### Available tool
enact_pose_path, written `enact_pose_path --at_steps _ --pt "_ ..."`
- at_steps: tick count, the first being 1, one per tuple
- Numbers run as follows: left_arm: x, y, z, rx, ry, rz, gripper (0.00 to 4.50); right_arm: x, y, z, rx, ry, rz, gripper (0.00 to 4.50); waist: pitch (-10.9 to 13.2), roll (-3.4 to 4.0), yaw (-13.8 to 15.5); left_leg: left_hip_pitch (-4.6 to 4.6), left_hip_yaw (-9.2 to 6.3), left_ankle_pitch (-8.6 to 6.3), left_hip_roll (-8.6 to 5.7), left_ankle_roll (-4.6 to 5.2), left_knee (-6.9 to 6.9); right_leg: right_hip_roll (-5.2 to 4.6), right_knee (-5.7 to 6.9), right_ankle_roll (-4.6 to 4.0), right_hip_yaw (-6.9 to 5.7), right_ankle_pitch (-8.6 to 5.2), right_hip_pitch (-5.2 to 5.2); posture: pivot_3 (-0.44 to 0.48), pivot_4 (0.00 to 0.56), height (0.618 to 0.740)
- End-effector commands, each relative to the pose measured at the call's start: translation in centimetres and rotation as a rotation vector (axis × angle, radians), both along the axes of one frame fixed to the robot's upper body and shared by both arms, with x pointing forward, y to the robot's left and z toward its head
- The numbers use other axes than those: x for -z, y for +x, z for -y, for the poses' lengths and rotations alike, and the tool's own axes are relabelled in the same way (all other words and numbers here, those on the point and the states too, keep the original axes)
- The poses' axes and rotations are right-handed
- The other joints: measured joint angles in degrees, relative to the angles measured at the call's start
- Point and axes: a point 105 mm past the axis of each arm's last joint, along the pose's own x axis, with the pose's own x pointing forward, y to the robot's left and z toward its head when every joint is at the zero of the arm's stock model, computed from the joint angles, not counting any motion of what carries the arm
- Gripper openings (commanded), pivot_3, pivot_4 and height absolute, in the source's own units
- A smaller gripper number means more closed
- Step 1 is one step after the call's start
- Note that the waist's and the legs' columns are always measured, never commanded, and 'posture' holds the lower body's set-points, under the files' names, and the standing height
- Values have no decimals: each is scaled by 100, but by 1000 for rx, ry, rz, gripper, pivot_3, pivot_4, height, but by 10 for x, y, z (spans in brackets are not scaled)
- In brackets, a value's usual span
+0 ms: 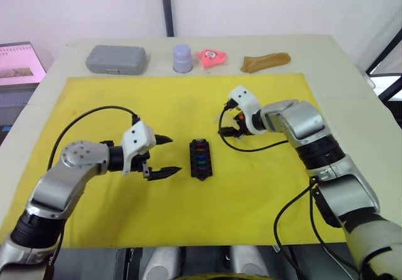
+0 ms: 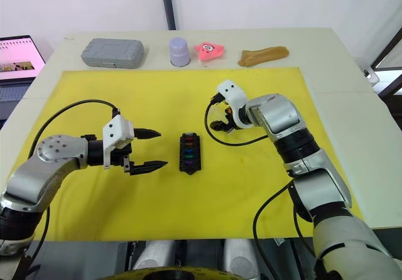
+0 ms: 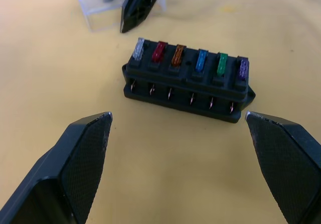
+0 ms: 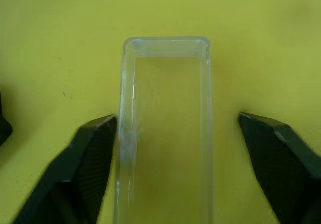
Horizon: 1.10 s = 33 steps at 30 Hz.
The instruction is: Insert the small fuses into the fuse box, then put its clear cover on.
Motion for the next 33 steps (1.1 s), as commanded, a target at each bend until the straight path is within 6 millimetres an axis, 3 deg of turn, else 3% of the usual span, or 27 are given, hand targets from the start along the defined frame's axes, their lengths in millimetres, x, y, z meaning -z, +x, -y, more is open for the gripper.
enact_pose_path --at_steps 1,2,9,23,33 --pt "-9 -6 1 2 -5 39 4500 -3 -6 -3 -38 -14 16 2057 0 0 2 -1 -1 0 0 0 0 0 0 0 0 0 0 0 150 740" --pt "-8 -9 1 2 -7 29 4500 -4 -7 -3 -45 -16 20 1661 0 0 4 0 0 0 0 0 0 0 0 0 0 0 0 0 150 740" --pt "9 -31 14 -46 3 -93 4500 -22 -17 5 -44 -20 75 1693 2 4 17 -2 -1 0 0 0 -1 -1 -2 0 1 0 0 0 150 740" --pt "40 -18 54 -336 -22 -95 4500 -57 -34 0 -8 66 127 1693 2 4 48 -2 0 0 -2 0 0 -2 -2 0 2 0 3 0 150 740" --pt "44 -37 71 -272 -56 -218 4500 -61 -38 1 11 78 125 1693 2 5 50 0 -1 0 -6 0 1 -5 -3 1 2 1 7 0 150 740"
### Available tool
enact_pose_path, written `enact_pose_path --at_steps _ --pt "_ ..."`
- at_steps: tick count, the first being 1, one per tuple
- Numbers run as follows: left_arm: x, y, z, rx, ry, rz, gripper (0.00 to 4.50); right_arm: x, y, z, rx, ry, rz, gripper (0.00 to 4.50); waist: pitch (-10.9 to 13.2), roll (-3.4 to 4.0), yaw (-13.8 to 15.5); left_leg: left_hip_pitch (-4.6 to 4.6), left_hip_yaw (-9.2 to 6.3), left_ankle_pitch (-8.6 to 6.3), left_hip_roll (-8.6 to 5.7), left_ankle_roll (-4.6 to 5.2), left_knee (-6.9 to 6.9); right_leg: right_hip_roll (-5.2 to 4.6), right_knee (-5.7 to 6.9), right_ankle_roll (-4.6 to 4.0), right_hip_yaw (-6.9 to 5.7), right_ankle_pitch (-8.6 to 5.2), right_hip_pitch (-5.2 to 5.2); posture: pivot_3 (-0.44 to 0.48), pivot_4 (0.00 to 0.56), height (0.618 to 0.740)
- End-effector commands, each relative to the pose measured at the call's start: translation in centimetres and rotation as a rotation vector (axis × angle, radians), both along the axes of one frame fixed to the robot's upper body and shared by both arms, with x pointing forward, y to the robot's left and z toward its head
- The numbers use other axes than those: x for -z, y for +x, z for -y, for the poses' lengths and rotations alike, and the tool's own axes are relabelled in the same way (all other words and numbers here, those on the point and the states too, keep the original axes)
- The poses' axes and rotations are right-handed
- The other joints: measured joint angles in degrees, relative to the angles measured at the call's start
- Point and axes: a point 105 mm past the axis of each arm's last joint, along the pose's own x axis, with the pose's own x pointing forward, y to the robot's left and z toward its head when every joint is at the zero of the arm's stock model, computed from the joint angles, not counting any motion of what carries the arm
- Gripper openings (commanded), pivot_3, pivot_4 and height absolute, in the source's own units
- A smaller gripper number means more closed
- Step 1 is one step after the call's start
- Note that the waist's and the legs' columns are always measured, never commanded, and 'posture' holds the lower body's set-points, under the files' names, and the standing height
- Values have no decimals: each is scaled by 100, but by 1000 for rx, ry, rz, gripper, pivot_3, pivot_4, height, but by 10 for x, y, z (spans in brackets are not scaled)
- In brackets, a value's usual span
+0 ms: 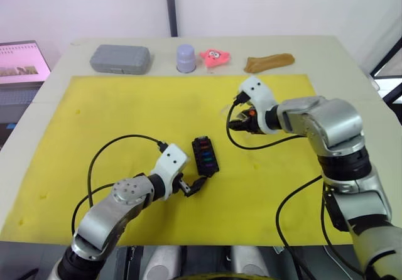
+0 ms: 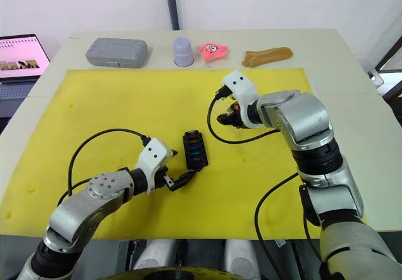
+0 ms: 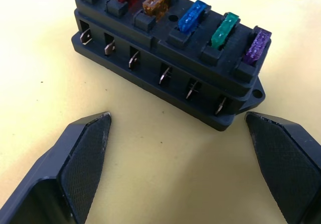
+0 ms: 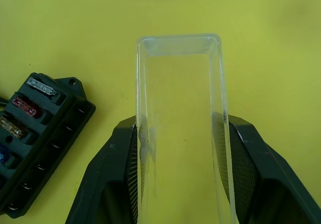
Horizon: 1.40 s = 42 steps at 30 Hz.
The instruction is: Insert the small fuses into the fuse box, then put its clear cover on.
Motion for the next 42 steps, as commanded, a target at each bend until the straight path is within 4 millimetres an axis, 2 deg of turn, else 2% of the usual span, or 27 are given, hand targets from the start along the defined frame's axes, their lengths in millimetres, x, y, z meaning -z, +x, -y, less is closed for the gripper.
enact_pose_path --at_steps 1,16,21,26,30,35,42 --pt "0 -18 11 109 -34 -64 4500 -18 -1 -3 -9 23 61 1693 0 0 -3 0 0 0 0 0 0 0 -1 0 0 0 0 0 150 740" --pt "2 -12 27 35 -24 -58 4500 -23 -1 -5 1 29 73 1693 0 0 14 -1 0 0 -2 1 -1 -1 -6 0 0 0 3 0 150 740" --pt "2 1 26 -61 7 -13 4500 -24 -2 -5 7 29 73 1693 0 0 40 0 0 0 -3 1 0 -1 -6 0 0 0 5 0 150 740" --pt "-3 12 13 -165 -4 19 4500 -22 -3 -6 9 31 70 1693 0 0 95 1 1 0 -2 0 1 -1 -6 1 0 1 4 0 150 740" --pt "-8 16 -7 -218 -2 46 4500 -22 -3 -7 7 35 74 1693 0 0 68 1 2 0 -1 0 1 1 -6 1 0 1 3 0 150 740" --pt "-9 16 -29 -238 31 59 4500 -21 -3 -7 4 40 79 1693 0 0 -36 5 2 1 8 -2 -5 7 -4 -1 0 2 1 0 150 740" --pt "-12 22 -60 -191 91 79 4500 -20 -5 -8 -11 44 91 1693 1 2 -25 5 3 2 11 -4 -13 10 -8 -1 0 1 -3 0 150 740"
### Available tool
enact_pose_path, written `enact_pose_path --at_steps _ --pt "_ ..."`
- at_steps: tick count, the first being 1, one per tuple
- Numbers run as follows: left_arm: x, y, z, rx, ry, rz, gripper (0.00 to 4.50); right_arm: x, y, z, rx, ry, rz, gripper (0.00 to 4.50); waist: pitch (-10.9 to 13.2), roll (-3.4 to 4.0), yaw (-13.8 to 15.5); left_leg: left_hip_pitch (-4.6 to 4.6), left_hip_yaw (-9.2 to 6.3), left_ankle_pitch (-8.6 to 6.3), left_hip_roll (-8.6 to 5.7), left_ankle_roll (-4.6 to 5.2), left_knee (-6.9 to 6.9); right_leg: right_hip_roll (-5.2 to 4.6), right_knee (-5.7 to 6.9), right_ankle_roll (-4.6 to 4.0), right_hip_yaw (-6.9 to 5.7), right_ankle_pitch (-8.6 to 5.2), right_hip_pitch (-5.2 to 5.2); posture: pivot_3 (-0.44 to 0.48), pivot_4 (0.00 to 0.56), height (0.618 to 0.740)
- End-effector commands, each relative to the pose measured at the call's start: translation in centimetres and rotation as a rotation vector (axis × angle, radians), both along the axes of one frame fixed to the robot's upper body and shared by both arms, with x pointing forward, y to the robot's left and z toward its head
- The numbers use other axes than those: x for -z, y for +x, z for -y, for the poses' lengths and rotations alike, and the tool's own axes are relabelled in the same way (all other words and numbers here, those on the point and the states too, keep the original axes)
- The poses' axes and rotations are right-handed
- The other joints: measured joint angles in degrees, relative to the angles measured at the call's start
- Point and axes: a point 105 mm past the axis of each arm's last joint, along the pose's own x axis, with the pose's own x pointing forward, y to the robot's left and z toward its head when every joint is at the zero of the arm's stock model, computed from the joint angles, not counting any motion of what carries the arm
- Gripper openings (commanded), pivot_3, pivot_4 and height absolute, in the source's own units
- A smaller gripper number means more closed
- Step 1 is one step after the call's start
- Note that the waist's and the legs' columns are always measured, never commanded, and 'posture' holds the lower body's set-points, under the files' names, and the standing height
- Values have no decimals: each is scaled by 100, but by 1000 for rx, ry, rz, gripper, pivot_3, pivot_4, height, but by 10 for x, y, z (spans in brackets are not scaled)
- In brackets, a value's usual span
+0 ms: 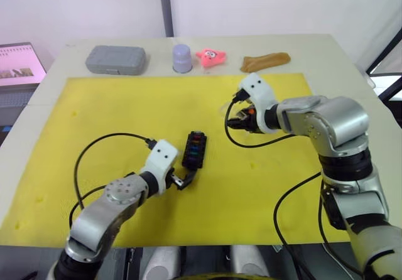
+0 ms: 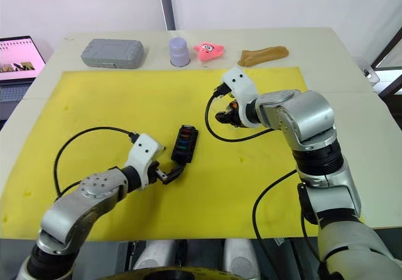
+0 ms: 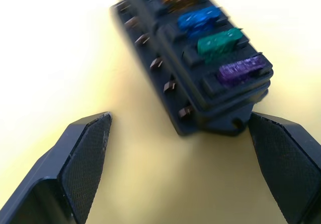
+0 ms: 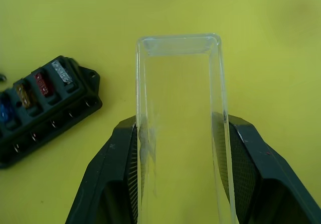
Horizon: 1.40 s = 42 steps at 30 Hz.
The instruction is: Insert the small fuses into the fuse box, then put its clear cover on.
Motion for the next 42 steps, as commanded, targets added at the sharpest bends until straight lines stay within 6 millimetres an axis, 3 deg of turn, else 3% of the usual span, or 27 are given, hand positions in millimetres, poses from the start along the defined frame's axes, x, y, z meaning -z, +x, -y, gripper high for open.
enact_pose_path --at_steps 1,8,19,31,42 --pt "-5 3 -20 0 24 20 4500 -16 -3 -2 -26 22 73 1693 0 0 -1 0 0 0 -1 0 0 -1 0 0 0 0 0 0 150 740" --pt "-1 -7 6 109 -70 -15 4500 -18 -2 -1 -20 26 88 1693 1 2 18 -2 0 0 -4 1 -4 -6 -5 0 1 0 -1 0 150 740" --pt "12 3 39 80 -127 -20 4500 -24 -2 0 -11 30 114 1693 1 2 146 -1 -2 0 -12 1 0 -11 -5 1 0 0 4 0 150 740" --pt "11 -11 53 148 -174 -68 4500 -25 -2 0 -13 29 117 1693 1 2 158 -3 -4 -1 -16 2 2 -13 -7 1 0 0 7 0 150 740" --pt "11 6 65 72 -162 -29 4500 -27 -2 -1 -11 30 120 1693 1 2 168 -4 -4 -1 -18 3 4 -14 -9 1 0 0 9 0 150 740"
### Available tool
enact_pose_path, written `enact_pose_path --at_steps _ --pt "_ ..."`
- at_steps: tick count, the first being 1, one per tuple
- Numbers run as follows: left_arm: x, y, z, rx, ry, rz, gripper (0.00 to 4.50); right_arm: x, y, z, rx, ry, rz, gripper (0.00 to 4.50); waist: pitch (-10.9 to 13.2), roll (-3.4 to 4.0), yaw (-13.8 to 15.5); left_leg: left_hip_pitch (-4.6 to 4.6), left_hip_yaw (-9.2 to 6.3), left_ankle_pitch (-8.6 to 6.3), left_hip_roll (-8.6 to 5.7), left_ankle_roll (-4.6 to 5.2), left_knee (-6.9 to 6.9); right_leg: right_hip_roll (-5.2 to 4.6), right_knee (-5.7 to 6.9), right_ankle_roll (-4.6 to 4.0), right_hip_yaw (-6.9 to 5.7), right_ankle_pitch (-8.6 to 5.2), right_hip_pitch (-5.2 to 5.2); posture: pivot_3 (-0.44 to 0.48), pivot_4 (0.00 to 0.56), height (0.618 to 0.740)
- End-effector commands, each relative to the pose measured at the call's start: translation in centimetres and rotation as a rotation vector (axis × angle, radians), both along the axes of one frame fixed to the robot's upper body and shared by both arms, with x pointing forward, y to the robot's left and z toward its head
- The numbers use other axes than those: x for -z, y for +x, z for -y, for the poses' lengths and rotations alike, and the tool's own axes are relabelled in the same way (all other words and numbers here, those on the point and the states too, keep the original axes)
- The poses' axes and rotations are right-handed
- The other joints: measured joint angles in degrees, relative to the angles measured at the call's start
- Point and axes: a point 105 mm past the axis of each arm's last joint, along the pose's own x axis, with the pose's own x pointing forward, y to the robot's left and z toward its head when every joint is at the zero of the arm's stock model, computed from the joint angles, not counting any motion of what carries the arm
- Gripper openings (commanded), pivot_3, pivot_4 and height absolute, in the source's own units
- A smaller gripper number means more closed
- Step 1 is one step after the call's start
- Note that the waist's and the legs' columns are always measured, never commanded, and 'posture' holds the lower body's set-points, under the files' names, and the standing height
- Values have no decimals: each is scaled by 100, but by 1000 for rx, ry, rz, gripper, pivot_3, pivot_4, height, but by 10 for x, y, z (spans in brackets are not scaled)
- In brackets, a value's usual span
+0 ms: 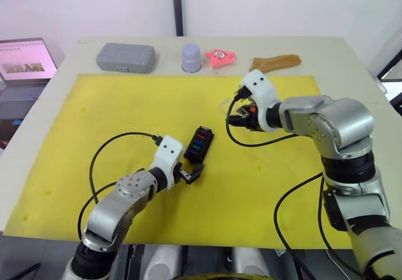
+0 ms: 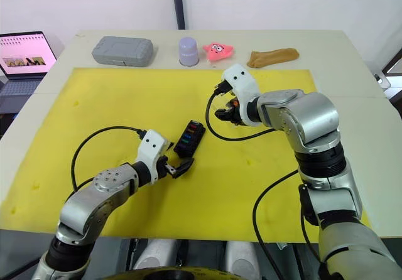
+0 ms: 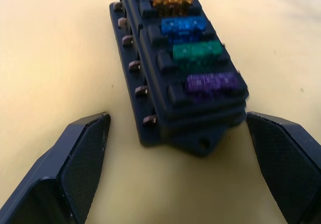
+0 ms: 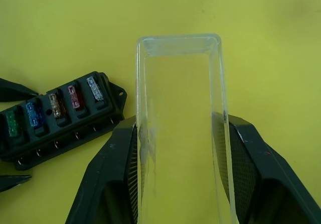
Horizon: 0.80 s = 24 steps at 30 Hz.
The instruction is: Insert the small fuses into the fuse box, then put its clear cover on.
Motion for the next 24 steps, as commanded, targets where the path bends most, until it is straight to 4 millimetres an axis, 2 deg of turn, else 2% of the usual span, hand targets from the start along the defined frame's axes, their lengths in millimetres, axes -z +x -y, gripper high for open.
enact_pose_path --at_steps 1,8,14,17,19,24 --pt "4 -2 17 37 11 -5 4500 -19 -1 -2 -10 16 76 1693 0 0 1 0 0 0 0 0 0 0 0 0 0 0 0 0 150 740" --pt "10 17 -2 -137 69 31 4500 -19 -1 0 -2 14 76 1693 0 0 -3 3 -1 0 0 0 4 0 2 2 0 1 4 0 150 740" --pt "12 19 -1 -142 49 28 4500 -19 -1 2 2 11 78 1693 0 0 -10 5 0 1 1 -2 5 1 4 4 0 3 5 0 150 740" --pt "12 19 -2 -139 42 23 3603 -18 -1 2 3 8 80 1693 0 0 -11 5 0 1 1 -2 6 1 4 4 0 3 5 0 150 740" --pt "13 18 -2 -127 40 17 2716 -18 -1 3 2 8 80 1693 0 0 -13 5 0 1 1 -2 6 1 4 4 0 3 4 0 150 740" --pt "14 12 -5 -50 42 5 2716 -19 -1 3 1 8 83 1693 0 0 -25 4 0 1 3 -2 5 3 4 4 0 3 3 0 150 740"
